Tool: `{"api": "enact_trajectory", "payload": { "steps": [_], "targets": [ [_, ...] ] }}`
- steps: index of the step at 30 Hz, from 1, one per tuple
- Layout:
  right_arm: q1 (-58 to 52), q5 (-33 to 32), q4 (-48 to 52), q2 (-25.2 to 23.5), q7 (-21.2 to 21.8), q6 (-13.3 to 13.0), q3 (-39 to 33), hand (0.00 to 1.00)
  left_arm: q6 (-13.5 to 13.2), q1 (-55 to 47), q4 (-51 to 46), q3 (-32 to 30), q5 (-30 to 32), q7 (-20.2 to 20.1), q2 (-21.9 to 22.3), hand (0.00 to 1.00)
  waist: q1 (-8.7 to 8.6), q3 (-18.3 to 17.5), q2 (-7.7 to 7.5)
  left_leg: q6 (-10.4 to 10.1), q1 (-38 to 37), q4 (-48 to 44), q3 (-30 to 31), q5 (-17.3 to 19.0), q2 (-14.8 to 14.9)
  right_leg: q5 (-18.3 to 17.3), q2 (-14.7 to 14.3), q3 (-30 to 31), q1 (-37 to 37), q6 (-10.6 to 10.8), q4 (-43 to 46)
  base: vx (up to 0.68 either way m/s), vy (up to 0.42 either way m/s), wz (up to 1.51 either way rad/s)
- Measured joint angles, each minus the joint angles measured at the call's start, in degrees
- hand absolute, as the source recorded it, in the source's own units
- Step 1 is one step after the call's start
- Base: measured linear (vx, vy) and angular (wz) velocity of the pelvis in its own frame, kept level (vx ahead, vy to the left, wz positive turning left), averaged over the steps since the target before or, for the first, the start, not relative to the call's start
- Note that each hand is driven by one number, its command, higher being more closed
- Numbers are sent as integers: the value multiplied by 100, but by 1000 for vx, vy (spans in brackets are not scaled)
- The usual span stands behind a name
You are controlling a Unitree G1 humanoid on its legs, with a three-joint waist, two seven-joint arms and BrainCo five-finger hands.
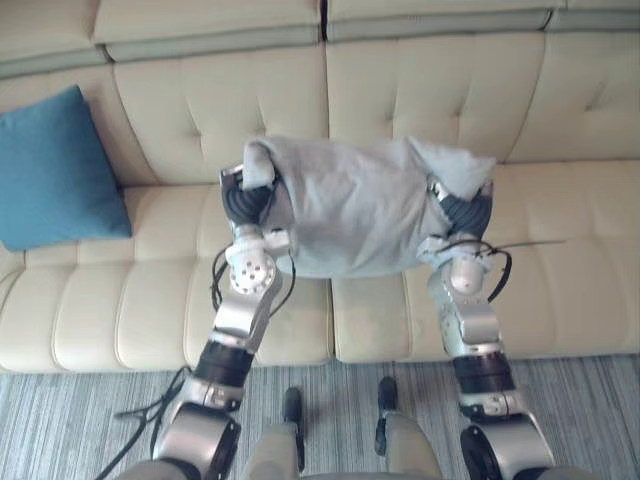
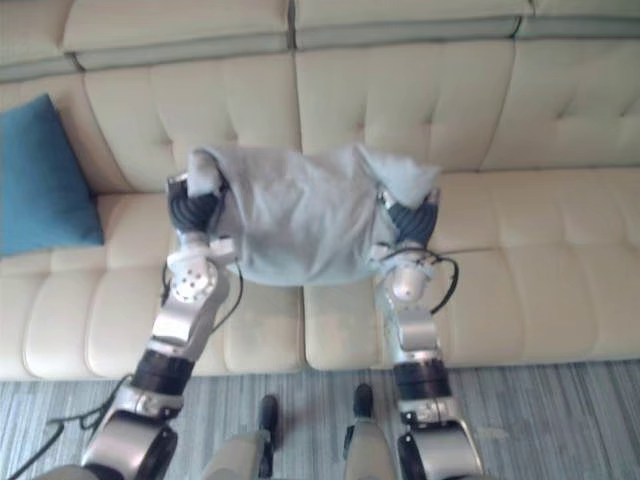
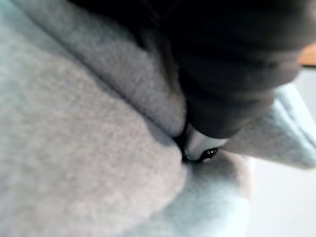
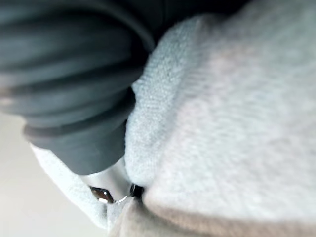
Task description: Pick up cushions and gather them together orderly.
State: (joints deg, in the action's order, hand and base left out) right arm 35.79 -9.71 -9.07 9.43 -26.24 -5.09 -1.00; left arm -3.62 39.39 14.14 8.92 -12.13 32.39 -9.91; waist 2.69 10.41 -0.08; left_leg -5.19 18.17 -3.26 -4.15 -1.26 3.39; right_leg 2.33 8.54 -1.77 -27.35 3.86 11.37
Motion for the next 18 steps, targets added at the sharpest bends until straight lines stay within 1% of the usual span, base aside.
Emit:
{"api": "enact_trajectory", "payload": {
  "steps": [2, 3, 4, 5, 7, 8, 10, 12, 13, 15, 18],
  "targets": [
    [557, -45, -339, 168, -91, 17, -58, 100, 0, 622, 521, 0, -251, -17, -95, 100, -59, 159, 3, -31, 148, 265, -1, -222, 4, 204, -55, -1, -185, -23, -206, -100, -35, -4],
    [630, -48, -371, 197, -105, 23, -68, 100, -1, 728, 608, 0, -323, -21, -114, 100, -66, 182, 1, -33, 188, 297, -1, -254, 8, 229, -60, -1, -227, -24, -234, -38, -21, -2],
    [918, -47, -557, 274, -116, 27, -124, 100, -15, 1028, 871, -1, -445, -35, -180, 100, -93, 319, 11, -44, 234, 398, 3, -362, 14, 347, -72, 6, -285, -36, -330, -16, -20, -6],
    [1315, -63, -891, 326, -123, 41, -182, 100, -30, 1414, 1256, -1, -612, -120, -295, 100, -149, 506, 13, -52, 276, 473, 2, -448, 19, 449, -88, 19, -315, -41, -448, -28, -25, -8],
    [1759, -193, -1307, 424, -126, 52, -212, 100, -42, 1912, 1771, -7, -771, -222, -427, 100, -204, 598, 20, -60, 475, 547, -3, -538, 19, 586, -118, 48, -493, -30, -586, -29, -24, -6],
    [2093, -288, -1599, 472, -128, 56, -241, 100, -50, 2259, 2083, -14, -836, -309, -524, 100, -233, 740, 22, -64, 572, 585, -12, -588, 22, 703, -129, 71, -571, -31, -705, -14, -15, -5],
    [2415, -424, -1813, 486, -128, 51, -288, 100, -79, 2593, 2333, -65, -854, -369, -586, 100, -239, 876, 25, -78, 675, 647, -46, -630, 36, 831, -154, 107, -638, -36, -879, -18, -12, -10],
    [2720, -460, -1913, 506, -128, 0, -301, 100, -123, 2822, 2389, -125, -892, -370, -632, 100, -237, 888, 30, -90, 843, 648, -85, -640, 49, 924, -165, 129, -759, -46, -1019, -19, -10, -7],
    [2872, -500, -1934, 538, -127, -11, -304, 0, -149, 2954, 2426, -185, -895, -369, -640, 0, -230, 890, 30, -104, 913, 648, -104, -649, 70, 956, -167, 130, -792, -45, -1096, 0, 0, 0],
    [2953, -525, -1967, 576, -129, -30, -327, 0, -230, 3093, 2583, -260, -895, -361, -629, 0, -225, 891, 31, -106, 976, 644, -108, -649, 102, 966, -186, 122, -809, -49, -1148, 0, 0, 0],
    [3095, -614, -2001, 709, -139, -115, -350, 0, -248, 3321, 2764, -354, -866, -331, -645, 0, -183, 892, 34, -108, 1126, 644, -142, -647, 121, 966, -208, 127, -962, -49, -1150, 0, 0, 0]
  ]
}}
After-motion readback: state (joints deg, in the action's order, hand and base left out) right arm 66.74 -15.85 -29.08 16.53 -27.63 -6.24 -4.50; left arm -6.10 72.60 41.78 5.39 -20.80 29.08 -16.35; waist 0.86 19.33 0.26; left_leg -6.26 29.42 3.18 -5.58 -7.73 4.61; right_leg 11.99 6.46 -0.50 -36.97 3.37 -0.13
